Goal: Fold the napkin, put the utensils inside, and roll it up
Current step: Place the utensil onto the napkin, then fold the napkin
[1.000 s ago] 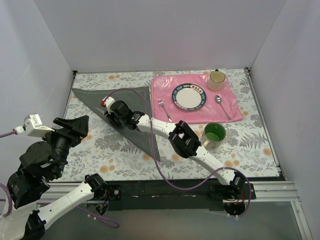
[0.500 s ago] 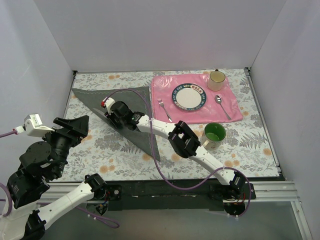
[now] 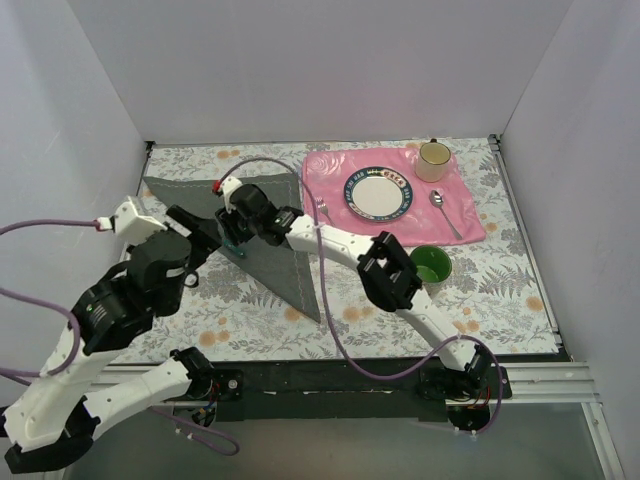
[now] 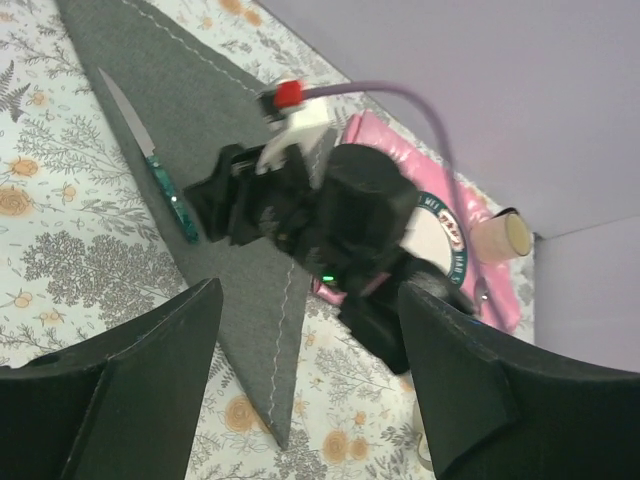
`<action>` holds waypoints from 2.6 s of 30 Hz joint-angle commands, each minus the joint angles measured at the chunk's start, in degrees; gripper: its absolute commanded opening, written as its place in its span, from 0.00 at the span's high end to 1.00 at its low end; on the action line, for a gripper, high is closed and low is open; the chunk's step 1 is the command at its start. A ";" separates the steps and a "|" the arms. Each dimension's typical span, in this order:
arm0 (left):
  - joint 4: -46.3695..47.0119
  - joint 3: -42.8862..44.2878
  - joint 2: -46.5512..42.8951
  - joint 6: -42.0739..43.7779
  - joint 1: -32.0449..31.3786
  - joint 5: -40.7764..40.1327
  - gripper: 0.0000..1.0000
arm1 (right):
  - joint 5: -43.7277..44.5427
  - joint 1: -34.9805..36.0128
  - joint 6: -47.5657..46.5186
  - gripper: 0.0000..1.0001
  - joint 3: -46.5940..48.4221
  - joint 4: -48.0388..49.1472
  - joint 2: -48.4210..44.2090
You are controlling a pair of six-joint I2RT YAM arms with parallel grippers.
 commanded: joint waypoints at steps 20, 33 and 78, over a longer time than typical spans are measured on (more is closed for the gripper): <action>24.61 1.37 31.07 6.90 37.80 32.20 0.30 | -19.15 -4.34 4.13 0.69 -62.30 1.91 -53.91; 44.58 -2.25 46.73 6.62 64.45 54.04 0.31 | -21.61 -1.61 1.66 0.81 -65.38 3.40 -47.41; 59.42 12.61 80.13 22.97 70.25 50.07 0.59 | -18.09 -0.47 3.24 0.91 -74.18 -1.52 -56.28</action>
